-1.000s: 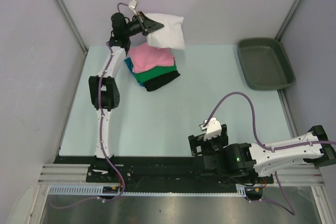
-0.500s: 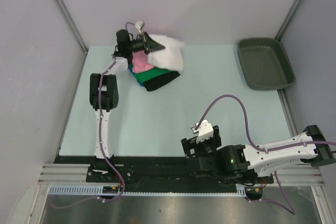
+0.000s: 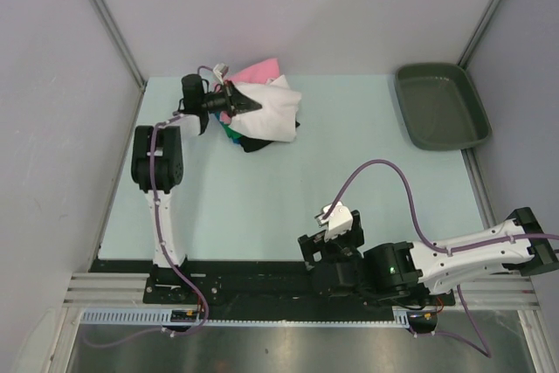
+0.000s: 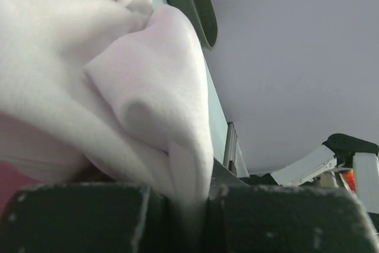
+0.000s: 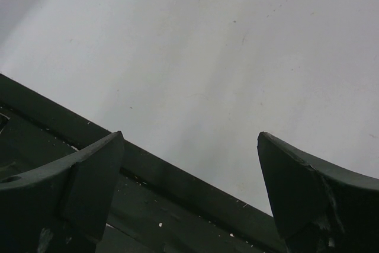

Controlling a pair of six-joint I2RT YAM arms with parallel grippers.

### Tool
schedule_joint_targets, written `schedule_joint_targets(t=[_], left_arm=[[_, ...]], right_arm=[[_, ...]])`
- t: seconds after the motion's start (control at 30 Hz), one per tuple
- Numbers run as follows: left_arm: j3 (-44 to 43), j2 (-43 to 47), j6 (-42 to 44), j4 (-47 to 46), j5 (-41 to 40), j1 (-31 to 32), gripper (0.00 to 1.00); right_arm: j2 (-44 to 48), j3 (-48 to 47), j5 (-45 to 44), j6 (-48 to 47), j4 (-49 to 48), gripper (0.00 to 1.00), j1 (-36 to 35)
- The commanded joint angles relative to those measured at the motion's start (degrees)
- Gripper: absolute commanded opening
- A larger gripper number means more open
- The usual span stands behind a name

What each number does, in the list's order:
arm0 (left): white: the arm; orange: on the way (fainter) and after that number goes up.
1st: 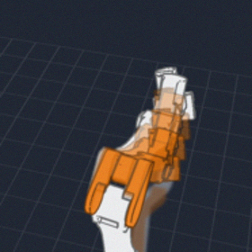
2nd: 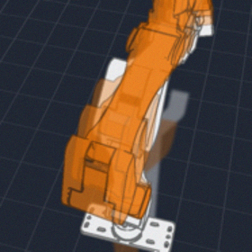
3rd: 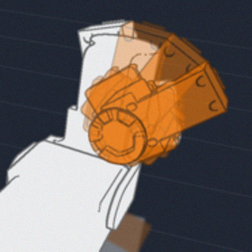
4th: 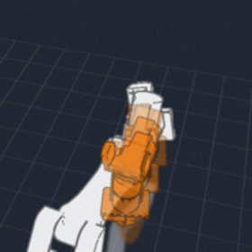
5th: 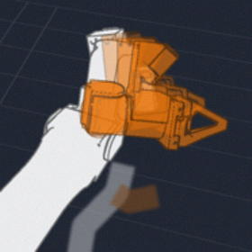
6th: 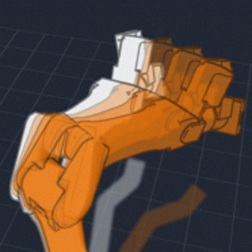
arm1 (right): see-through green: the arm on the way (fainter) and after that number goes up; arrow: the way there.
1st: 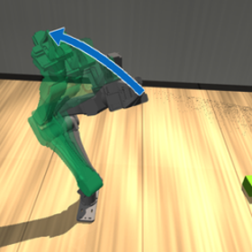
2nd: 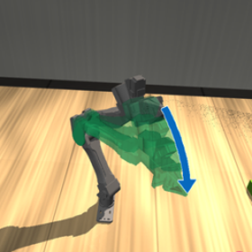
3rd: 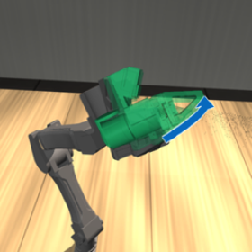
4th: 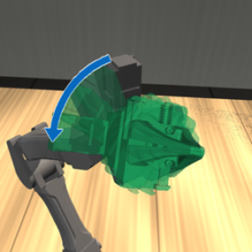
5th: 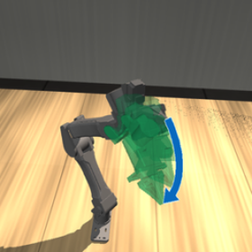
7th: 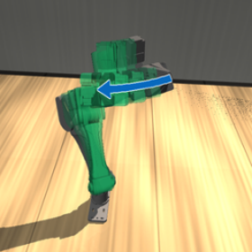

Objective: Fold and stack the t-shirts

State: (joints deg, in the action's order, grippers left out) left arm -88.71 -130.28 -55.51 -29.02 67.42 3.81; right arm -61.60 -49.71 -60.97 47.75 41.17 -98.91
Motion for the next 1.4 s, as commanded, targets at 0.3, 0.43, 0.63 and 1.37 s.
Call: schedule_joint_targets(t=[0.3,0.43,0.63,1.37], left_arm=[[-8.4,5.13,-12.33,-16.74,2.28,-2.58,0.02],[-19.97,-0.23,-18.49,-18.62,1.32,-1.53,0.03],[-31.78,-5.77,-14.74,-9.14,0.26,-1.35,0.03],[-10.53,-6.22,-7.78,-12.65,-1.58,-7.85,0.03]], right_arm=[[-1.41,-0.21,-1.17,0.15,-1.97,1.0,0.56],[-2.55,-0.12,-0.64,0.68,-1.35,1.0,1.18],[-2.73,-0.21,-0.29,0.77,-1.0,1.0,1.88],[-4.32,-0.12,2.87,-2.48,-4.25,1.0,3.29]])
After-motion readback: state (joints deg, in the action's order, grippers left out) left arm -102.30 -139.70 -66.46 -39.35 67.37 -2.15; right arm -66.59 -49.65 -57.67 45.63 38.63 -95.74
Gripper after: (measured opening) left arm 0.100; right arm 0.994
